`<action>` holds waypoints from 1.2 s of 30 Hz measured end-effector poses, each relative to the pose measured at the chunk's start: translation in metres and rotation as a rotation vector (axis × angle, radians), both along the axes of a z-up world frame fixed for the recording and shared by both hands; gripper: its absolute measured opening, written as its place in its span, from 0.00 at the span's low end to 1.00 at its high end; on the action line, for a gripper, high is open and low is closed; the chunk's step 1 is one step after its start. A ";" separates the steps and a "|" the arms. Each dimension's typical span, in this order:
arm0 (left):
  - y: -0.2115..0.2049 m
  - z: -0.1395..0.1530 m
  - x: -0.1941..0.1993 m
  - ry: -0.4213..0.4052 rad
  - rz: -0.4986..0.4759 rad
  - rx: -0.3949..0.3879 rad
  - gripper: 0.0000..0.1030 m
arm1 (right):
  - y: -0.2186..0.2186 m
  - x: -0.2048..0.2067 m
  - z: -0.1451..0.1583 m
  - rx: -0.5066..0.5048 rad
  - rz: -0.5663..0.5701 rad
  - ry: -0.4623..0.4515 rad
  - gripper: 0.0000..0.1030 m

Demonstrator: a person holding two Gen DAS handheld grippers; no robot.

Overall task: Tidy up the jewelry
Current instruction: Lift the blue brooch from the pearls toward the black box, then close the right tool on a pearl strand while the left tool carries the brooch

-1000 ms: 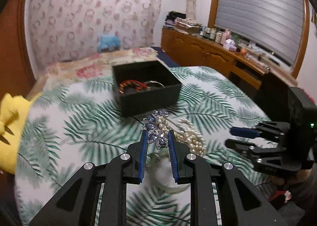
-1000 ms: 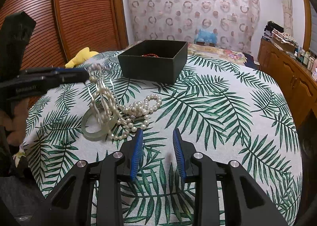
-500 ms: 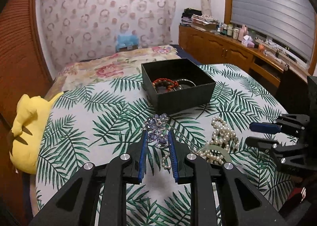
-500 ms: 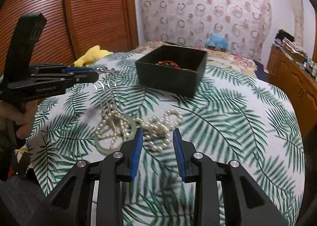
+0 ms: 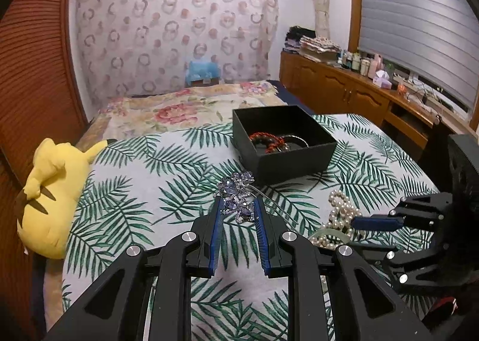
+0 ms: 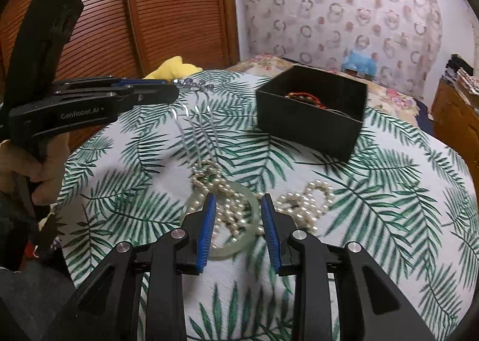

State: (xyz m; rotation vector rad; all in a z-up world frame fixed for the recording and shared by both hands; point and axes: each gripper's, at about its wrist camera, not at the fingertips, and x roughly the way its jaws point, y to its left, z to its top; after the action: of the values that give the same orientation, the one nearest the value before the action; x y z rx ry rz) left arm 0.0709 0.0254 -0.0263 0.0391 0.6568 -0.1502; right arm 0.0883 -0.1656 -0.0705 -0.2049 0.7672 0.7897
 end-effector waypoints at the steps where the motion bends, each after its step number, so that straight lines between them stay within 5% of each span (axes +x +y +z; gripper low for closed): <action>1: 0.002 0.002 -0.001 -0.005 0.004 -0.001 0.19 | 0.004 0.000 -0.001 -0.001 0.008 0.006 0.33; 23: 0.013 -0.001 -0.012 -0.015 0.009 -0.028 0.19 | 0.033 0.006 -0.018 -0.168 0.023 0.013 0.32; 28: 0.012 -0.002 -0.012 -0.013 0.012 -0.031 0.19 | 0.032 0.008 -0.018 -0.204 0.021 -0.016 0.13; 36: 0.011 -0.002 -0.012 -0.013 0.010 -0.030 0.19 | 0.016 0.006 0.007 -0.099 0.024 -0.047 0.10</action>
State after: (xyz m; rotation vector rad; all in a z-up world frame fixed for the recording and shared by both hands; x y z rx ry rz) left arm 0.0586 0.0362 -0.0285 0.0084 0.6419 -0.1502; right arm 0.0939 -0.1496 -0.0636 -0.3209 0.7608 0.7679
